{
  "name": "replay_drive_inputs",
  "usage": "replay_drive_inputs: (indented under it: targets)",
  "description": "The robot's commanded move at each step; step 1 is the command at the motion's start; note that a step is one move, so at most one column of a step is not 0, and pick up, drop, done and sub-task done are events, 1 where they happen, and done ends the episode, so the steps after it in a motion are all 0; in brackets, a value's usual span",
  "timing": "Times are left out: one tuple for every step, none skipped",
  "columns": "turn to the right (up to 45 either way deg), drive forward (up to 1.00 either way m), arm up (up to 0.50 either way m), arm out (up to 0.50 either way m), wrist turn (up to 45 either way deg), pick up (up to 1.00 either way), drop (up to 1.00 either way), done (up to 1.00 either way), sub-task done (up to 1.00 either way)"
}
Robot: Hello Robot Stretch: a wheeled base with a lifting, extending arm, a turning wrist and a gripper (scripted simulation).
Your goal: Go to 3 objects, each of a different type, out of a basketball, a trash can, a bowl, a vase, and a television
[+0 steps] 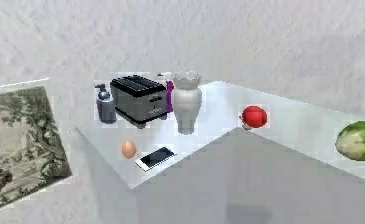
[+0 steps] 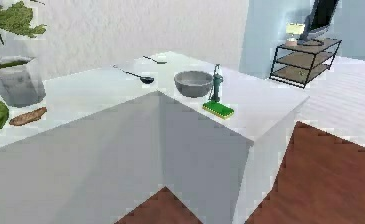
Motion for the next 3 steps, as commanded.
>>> replay_drive_inputs:
  targets:
    - [0.0, 0.00, 0.00, 0.00, 0.0, 0.00, 0.00, 0.00, 1.00]
    - [45.0, 0.00, 0.00, 0.00, 0.0, 0.00, 0.00, 0.00, 0.00]
    - [45.0, 0.00, 0.00, 0.00, 0.0, 0.00, 0.00, 0.00, 0.00]
